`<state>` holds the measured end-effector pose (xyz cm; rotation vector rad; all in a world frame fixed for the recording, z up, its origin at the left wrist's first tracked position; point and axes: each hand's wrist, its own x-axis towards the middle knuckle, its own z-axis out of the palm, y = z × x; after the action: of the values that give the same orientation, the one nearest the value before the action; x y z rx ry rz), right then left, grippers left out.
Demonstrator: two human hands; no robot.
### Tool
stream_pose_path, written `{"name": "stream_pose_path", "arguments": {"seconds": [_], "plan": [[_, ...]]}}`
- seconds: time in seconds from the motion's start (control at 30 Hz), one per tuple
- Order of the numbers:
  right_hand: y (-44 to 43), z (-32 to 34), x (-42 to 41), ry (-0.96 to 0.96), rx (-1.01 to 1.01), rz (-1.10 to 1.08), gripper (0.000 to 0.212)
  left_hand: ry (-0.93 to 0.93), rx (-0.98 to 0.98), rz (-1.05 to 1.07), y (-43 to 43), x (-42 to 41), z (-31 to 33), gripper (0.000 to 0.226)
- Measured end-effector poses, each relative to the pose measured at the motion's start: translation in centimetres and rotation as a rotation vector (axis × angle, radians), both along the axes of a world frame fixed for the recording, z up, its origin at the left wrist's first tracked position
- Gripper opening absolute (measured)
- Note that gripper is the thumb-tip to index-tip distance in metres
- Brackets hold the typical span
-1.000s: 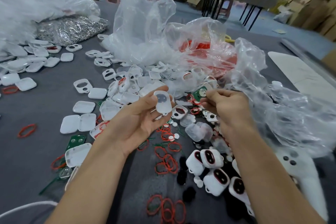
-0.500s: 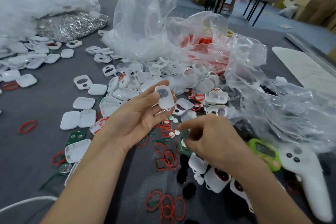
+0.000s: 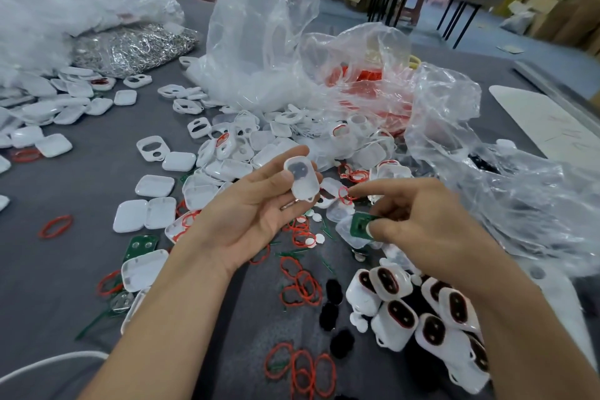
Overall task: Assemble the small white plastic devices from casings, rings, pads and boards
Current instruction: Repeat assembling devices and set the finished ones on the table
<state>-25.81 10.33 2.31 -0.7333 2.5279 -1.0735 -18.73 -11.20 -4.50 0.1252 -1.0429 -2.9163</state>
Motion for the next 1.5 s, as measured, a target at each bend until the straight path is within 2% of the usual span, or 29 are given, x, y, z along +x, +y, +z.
{"name": "stream_pose_path", "arguments": {"seconds": [0.13, 0.23, 0.3, 0.4, 0.63, 0.8, 0.93, 1.23, 1.5], "plan": [[-1.3, 0.1, 0.4, -0.165, -0.489, -0.085, 0.036, 0.024, -0.012, -0.019, 0.2, -0.1, 0.1, 0.04], [-2.7, 0.2, 0.8, -0.253, -0.665, -0.178, 0.02, 0.033, -0.016, -0.03, 0.4, 0.1, 0.3, 0.039], [-3.6, 0.1, 0.9, -0.318, -0.73, -0.224, 0.024, 0.032, -0.019, -0.044, 0.5, 0.1, 0.4, 0.04], [-4.2, -0.2, 0.9, -0.28, -0.698, -0.222, 0.031, 0.04, -0.062, -0.101, 0.4, 0.2, 0.4, 0.041], [-4.0, -0.4, 0.9, -0.178, -0.667, -0.126, 0.028, 0.04, -0.155, -0.196, 0.5, 0.3, 0.2, 0.059], [-3.2, -0.3, 0.5, -0.277, -0.729, -0.143, 0.029, 0.013, -0.148, -0.199, 0.6, 0.3, 0.2, 0.045], [-2.8, -0.1, 0.5, -0.327, -0.721, -0.079, 0.029, -0.023, -0.178, -0.199, 0.7, 0.2, 0.1, 0.051], [-3.3, -0.4, 1.4, -0.105, -0.547, -0.013, 0.026, -0.032, -0.241, -0.241, 0.7, 0.2, -0.2, 0.044], [-3.3, -0.8, 1.3, -0.034, -0.474, -0.031, 0.025, -0.045, -0.216, -0.241, 0.9, 0.1, -0.2, 0.037]]}}
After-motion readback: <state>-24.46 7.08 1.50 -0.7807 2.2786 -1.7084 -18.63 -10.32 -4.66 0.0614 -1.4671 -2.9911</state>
